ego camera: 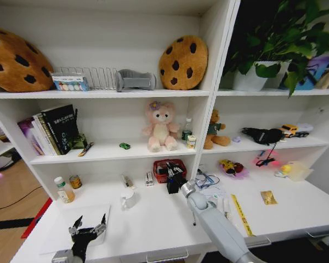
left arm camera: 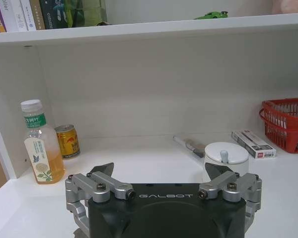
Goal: Organize the objects on the table.
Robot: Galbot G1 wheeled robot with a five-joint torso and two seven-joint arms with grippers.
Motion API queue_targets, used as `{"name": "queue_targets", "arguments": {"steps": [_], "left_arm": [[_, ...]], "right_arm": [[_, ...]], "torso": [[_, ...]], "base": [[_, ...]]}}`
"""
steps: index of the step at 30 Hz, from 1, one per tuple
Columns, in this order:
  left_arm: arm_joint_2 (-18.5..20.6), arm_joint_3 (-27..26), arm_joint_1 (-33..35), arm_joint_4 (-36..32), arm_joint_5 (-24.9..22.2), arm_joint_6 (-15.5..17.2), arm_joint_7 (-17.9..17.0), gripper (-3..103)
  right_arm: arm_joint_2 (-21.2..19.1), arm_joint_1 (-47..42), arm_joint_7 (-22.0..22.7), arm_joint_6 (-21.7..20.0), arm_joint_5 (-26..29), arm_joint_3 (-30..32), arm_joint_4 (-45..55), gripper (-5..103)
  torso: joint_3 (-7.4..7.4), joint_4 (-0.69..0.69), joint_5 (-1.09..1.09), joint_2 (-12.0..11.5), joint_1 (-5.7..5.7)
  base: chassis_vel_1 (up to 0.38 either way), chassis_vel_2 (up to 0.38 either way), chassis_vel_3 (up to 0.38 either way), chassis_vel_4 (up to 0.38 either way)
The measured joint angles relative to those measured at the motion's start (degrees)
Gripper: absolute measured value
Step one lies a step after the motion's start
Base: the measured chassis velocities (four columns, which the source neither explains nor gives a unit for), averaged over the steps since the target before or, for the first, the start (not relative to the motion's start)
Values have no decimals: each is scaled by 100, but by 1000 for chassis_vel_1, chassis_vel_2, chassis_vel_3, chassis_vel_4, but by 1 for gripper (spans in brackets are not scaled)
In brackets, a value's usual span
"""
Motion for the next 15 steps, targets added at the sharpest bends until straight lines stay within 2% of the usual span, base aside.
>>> {"name": "queue_targets", "arguments": {"steps": [7, 9, 10, 11, 12, 15], "left_arm": [[34, -43, -11, 7, -42, 3, 2, 100], [-9, 33, -4, 32, 19, 3, 11, 100], [-9, 33, -4, 32, 19, 3, 11, 100], [-23, 61, -4, 38, 40, 3, 16, 100], [-34, 88, -6, 38, 58, 3, 19, 100], [-34, 93, -9, 38, 61, 3, 24, 100]], "right_arm": [[-6, -80, 35, 76, 32, 38, -9, 32], [-176, -220, -16, 87, 215, 60, 324, 43], [-176, -220, -16, 87, 215, 60, 324, 43], [-256, -292, -19, 77, 279, 75, 473, 49], [-429, -431, -15, 23, 359, 114, 730, 54], [-574, -554, 23, -27, 399, 143, 935, 60]], "torso": [[0, 0, 2, 0, 0], [0, 1, 1, 1, 0], [0, 1, 1, 1, 0], [0, 1, 1, 1, 0], [0, 1, 1, 1, 0], [0, 0, 1, 1, 0]], "base": [[0, 0, 0, 0], [0, 0, 0, 0], [0, 0, 0, 0], [0, 0, 0, 0], [0, 0, 0, 0], [0, 0, 0, 0]]}}
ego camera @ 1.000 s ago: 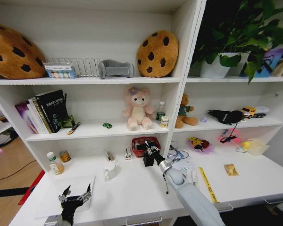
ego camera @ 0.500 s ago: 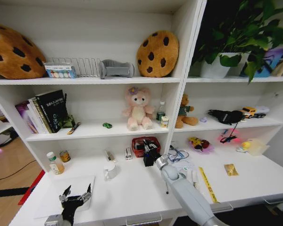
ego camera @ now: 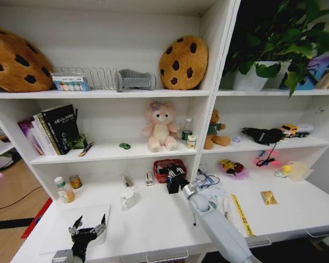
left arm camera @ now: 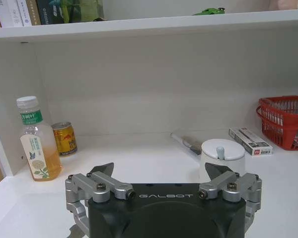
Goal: Organize the objects on the table.
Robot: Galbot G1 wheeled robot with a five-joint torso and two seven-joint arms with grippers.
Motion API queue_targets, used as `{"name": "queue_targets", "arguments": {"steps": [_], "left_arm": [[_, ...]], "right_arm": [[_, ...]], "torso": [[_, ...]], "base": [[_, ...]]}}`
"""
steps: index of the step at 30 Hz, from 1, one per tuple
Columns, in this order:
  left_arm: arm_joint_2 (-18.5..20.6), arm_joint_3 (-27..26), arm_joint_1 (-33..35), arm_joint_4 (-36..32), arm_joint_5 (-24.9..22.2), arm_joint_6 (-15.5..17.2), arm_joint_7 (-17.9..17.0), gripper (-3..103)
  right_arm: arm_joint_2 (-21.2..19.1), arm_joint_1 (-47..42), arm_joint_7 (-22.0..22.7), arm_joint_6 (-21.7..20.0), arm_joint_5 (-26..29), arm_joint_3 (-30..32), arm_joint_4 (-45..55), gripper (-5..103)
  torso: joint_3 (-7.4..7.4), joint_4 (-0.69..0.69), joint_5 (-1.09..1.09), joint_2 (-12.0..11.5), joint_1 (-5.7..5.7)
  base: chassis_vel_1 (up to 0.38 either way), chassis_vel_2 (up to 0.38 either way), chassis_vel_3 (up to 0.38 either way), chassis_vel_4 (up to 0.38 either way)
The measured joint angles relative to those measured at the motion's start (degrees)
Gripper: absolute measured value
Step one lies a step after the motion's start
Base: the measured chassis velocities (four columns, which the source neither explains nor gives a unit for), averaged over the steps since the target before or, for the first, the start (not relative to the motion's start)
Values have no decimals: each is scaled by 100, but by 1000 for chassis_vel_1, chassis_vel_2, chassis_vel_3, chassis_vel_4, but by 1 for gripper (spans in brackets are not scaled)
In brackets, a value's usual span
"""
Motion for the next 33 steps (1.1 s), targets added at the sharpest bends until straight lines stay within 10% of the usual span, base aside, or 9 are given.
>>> {"name": "queue_targets", "arguments": {"steps": [9, 33], "left_arm": [[-42, 58, -25, -18, 48, -14, 12, 100], [-14, 167, -104, 13, 97, -57, 75, 100]], "right_arm": [[-641, -1141, 533, -618, 55, 339, 1683, 96], [-571, -3189, 2645, -2298, 1046, 910, 3027, 100]], "torso": [[0, -1, 0, 1, -1], [0, 0, 0, 0, -1]], "base": [[0, 0, 0, 0], [0, 0, 0, 0]]}}
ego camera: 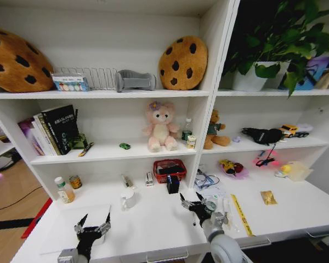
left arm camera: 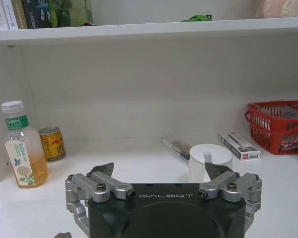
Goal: Organize the objects on the table.
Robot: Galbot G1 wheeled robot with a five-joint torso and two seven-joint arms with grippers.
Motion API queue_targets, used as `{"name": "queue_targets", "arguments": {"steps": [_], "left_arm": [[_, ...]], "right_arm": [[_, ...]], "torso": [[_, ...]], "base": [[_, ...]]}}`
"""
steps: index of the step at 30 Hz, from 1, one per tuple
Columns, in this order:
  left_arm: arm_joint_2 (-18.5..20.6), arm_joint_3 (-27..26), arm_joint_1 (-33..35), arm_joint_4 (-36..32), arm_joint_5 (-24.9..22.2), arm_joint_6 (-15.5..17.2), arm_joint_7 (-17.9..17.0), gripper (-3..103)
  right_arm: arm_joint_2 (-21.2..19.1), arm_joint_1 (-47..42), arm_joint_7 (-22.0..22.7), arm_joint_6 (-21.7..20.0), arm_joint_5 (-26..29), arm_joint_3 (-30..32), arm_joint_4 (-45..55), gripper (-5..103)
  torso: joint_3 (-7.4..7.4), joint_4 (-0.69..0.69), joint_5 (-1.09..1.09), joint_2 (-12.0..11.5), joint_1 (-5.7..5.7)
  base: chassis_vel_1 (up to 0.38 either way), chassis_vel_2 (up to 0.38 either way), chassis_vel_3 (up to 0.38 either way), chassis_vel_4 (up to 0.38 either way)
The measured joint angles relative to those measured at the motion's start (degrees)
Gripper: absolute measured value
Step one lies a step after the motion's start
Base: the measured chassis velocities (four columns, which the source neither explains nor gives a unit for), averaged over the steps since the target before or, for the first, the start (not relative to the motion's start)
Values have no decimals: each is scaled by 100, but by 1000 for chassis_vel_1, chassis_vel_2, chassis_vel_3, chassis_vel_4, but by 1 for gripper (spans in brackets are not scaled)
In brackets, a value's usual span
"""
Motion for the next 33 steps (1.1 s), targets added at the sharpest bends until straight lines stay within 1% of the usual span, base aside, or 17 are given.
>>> {"name": "queue_targets", "arguments": {"steps": [5, 7, 8, 9, 11, 14, 16, 21, 22, 28, 33], "left_arm": [[16, 1, 28, -37, 0, 0, 2, 100], [16, -24, 55, -45, 0, 0, 2, 100], [16, -24, 55, -45, 0, 0, 2, 100], [16, -41, 71, -47, 0, -2, 2, 100], [15, -51, 80, -51, 0, -4, 2, 100], [10, -53, 80, -56, -1, -4, 2, 100], [-9, -70, 82, -58, -3, -4, 2, 100], [-18, -95, 97, -46, -6, -4, 1, 100], [-19, -96, 92, -28, -8, -4, 0, 100], [-21, -70, 41, 27, -27, -1, -11, 100], [-17, -75, 38, 44, -32, 2, -12, 100]], "right_arm": [[20, 135, 83, -148, 138, -84, -249, 100], [91, 300, 194, -214, 326, -173, -403, 100], [91, 300, 194, -214, 326, -173, -403, 100], [106, 421, 258, -290, 494, -260, -457, 100], [115, 612, 329, -360, 656, -418, -576, 100], [126, 696, 352, -387, 703, -474, -648, 100], [173, 873, 458, -462, 895, -558, -813, 99], [211, 1024, 450, -464, 837, -568, -915, 99], [212, 1084, 504, -470, 850, -572, -928, 99], [48, 1168, 577, -528, 968, -610, -992, 96], [41, 1199, 595, -573, 1032, -609, -1058, 96]], "torso": [[1, 0, 0, 0, 1], [1, 0, 0, -1, 1], [1, 0, 0, -1, 1], [0, 1, 0, -1, 1], [1, 1, -1, -1, 1], [1, 1, -1, -1, 1], [1, 1, -1, -1, 2], [1, 1, 0, -1, 1], [1, 1, -1, -1, 1], [1, 0, 0, -1, 2], [0, 0, 0, -1, 1]], "base": [[0, 0, 0, 0], [0, 0, 0, 0], [0, 0, 0, 0], [0, 0, 0, 0], [0, 0, 0, 0], [0, 0, 0, 0], [0, 0, 0, 0], [0, 0, 0, 0], [0, 0, 0, 0], [0, 0, 0, 0], [0, 0, 0, 0]]}}
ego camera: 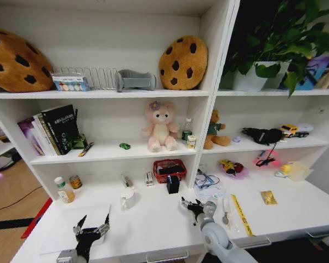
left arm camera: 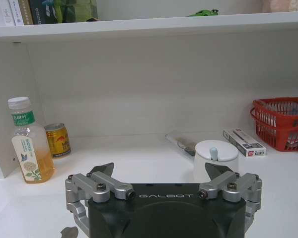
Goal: Organize the objects on the table.
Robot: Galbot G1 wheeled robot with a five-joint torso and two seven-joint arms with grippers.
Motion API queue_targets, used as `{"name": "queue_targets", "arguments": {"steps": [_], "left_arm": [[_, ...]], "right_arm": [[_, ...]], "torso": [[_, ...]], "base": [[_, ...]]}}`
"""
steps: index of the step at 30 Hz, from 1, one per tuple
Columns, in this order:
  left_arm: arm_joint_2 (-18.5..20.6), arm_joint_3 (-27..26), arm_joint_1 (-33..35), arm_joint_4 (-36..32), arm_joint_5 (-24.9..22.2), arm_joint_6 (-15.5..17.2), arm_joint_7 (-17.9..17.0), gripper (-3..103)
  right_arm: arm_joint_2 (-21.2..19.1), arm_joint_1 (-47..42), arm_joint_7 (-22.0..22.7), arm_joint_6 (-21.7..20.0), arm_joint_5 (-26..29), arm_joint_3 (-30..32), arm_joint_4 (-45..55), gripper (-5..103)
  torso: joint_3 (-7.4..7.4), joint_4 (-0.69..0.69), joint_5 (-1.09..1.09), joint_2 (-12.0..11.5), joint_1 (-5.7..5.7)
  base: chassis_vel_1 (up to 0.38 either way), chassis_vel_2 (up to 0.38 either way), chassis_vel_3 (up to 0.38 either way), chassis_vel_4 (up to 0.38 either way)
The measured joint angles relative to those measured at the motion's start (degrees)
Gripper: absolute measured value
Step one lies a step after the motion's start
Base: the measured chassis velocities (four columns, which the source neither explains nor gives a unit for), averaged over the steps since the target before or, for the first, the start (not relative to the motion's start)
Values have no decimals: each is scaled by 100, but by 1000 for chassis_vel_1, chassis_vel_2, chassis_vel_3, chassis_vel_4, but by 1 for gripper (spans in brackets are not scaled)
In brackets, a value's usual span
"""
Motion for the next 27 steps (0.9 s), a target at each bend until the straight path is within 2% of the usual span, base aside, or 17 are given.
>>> {"name": "queue_targets", "arguments": {"steps": [19, 22, 23, 25, 26, 27], "left_arm": [[17, 36, -15, 34, 98, -10, 61, 100], [19, 42, -13, 42, 122, -20, 84, 100], [24, 39, -12, 41, 122, -28, 100, 100], [30, 36, -13, 41, 119, -32, 107, 100], [33, 32, -23, 41, 113, -37, 109, 100], [30, 33, -27, 44, 110, -38, 108, 100]], "right_arm": [[52, 190, 55, -115, 193, -87, -375, 89], [48, 257, 58, -121, 199, -103, -449, 82], [42, 262, 66, -120, 196, -110, -462, 77], [26, 254, 77, -121, 193, -121, -462, 77], [9, 223, 82, -123, 162, -142, -461, 66], [9, 215, 75, -121, 132, -150, -473, 60]], "torso": [[0, 0, 0, 0, 0], [0, 1, 0, 0, 0], [0, 1, 0, 0, 0], [0, 1, 0, 0, 0], [0, 0, -1, 0, 0], [0, 0, -1, 1, 0]], "base": [[0, 0, 0, 0], [0, 0, 0, 0], [0, 0, 0, 0], [0, 0, 0, 0], [0, 0, 0, 0], [0, 0, 0, 0]]}}
